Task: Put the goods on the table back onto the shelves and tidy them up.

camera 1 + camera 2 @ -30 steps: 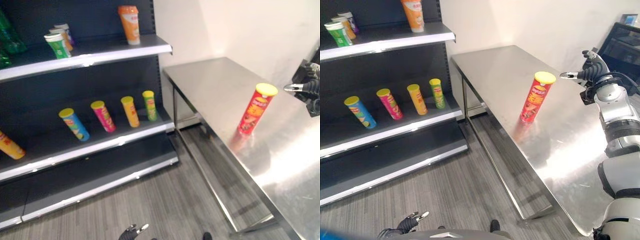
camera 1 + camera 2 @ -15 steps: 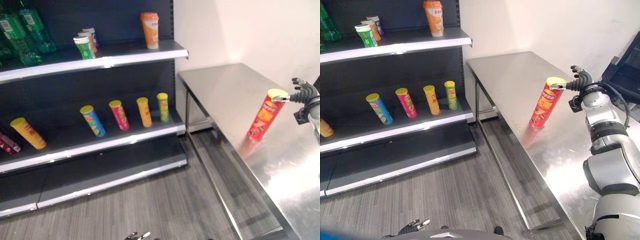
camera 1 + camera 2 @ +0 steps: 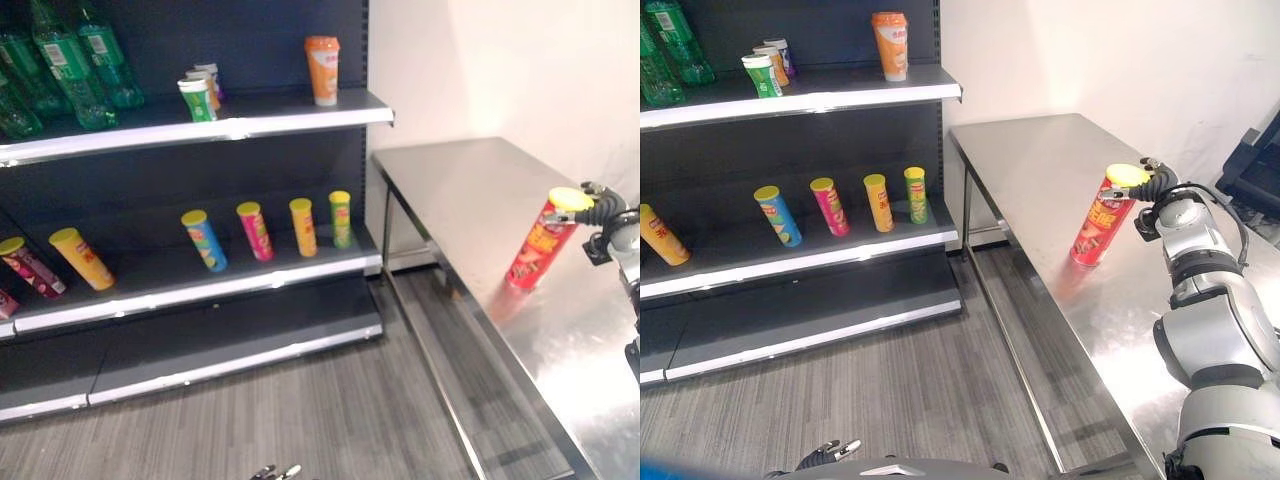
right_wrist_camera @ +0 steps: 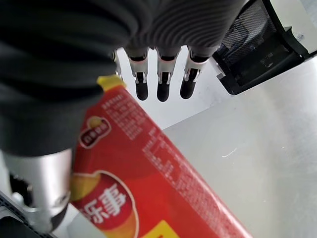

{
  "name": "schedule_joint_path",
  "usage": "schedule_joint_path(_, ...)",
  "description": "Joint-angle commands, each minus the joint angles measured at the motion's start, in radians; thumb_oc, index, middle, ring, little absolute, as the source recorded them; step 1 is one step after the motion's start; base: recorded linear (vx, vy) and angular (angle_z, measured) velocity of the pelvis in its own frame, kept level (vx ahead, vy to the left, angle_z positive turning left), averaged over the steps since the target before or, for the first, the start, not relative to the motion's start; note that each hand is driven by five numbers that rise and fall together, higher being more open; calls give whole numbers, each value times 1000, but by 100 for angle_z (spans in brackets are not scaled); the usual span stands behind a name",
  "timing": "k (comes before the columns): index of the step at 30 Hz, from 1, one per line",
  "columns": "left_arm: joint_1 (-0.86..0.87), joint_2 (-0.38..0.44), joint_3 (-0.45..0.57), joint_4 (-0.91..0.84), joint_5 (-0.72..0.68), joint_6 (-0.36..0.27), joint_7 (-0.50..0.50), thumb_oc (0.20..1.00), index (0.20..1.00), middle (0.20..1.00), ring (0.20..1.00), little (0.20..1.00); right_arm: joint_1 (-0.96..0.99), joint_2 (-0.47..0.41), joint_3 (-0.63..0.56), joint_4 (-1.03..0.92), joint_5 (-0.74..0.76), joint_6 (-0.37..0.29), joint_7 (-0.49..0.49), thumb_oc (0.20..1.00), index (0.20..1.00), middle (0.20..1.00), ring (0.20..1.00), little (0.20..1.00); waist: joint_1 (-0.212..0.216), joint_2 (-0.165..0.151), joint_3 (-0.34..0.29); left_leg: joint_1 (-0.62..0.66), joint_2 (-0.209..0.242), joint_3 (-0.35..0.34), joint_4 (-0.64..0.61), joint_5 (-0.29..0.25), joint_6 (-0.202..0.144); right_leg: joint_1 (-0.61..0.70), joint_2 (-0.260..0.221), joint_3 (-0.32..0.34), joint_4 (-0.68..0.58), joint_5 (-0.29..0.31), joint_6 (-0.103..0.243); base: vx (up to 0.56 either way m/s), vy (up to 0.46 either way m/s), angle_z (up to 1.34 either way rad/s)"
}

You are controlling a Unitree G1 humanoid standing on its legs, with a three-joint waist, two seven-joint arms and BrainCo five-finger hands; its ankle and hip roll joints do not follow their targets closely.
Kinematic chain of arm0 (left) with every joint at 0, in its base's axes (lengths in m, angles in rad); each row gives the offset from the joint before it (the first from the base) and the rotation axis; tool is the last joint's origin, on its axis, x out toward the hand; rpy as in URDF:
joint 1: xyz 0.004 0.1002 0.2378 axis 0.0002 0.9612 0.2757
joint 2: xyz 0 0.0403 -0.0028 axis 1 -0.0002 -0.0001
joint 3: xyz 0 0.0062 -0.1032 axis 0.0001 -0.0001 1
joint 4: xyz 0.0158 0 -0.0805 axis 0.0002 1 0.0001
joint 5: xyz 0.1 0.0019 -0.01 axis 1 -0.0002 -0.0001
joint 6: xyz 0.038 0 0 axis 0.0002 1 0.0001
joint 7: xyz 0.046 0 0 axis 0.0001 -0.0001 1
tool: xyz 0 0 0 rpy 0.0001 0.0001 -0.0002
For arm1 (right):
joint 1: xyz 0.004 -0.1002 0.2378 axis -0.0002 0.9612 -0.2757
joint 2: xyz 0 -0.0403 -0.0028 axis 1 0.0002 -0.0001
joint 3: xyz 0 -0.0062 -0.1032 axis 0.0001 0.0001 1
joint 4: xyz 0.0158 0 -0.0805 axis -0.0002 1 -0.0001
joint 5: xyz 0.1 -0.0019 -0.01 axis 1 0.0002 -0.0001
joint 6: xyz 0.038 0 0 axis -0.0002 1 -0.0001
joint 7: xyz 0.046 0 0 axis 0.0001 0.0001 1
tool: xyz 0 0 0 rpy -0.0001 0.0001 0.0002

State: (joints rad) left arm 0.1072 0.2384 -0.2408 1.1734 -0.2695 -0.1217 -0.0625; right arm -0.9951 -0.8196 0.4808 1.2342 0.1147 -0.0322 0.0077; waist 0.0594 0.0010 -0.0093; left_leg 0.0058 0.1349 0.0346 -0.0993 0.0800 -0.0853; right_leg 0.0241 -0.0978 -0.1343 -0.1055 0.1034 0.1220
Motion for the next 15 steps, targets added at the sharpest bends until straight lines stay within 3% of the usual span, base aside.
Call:
schedule_joint_path(1,-95,28,-37,17,-1,-18,7,1000,1000,1000,1000,1000,-170,-12,69,74,-33,-13,-13,1000,1000,1000,1000,1000,24,-60,61,73,-8,29,12,-112,-32,15,-40,-31,18,-44,30,-12,-5,4)
schedule_joint_path(10,-96,28,-38,15,4,-13,2,1000,1000,1000,1000,1000,-167,10,93,105,-89,5,18,1000,1000,1000,1000,1000,40,-67,65,66,-5,18,12,-107,-34,16,-40,-43,18,-47,27,-3,-2,5)
schedule_joint_path(11,-96,28,-38,15,4,-13,2,1000,1000,1000,1000,1000,-167,10,93,105,-89,5,18,784,784,784,784,784,40,-67,65,66,-5,18,12,-107,-34,16,-40,-43,18,-47,27,0,0,0)
schedule_joint_path(12,-95,29,-38,14,4,-12,2,1000,1000,1000,1000,1000,-166,11,93,108,-91,7,18,263,263,263,263,263,42,-67,65,65,-5,16,12,-106,-34,17,-40,-45,18,-47,27,0,0,0)
schedule_joint_path(13,-96,30,-37,16,4,-12,1,1000,1000,1000,1000,1000,-165,11,93,110,-96,8,21,200,200,200,200,200,45,-68,66,63,-5,13,12,-105,-34,18,-41,-47,18,-47,26,0,0,0)
schedule_joint_path(15,-96,30,-36,17,3,-12,1,1000,1000,1000,1000,1000,-165,11,92,112,-96,8,21,200,200,200,200,200,45,-68,66,62,-5,12,12,-105,-34,19,-41,-49,18,-48,26,1,1,2)
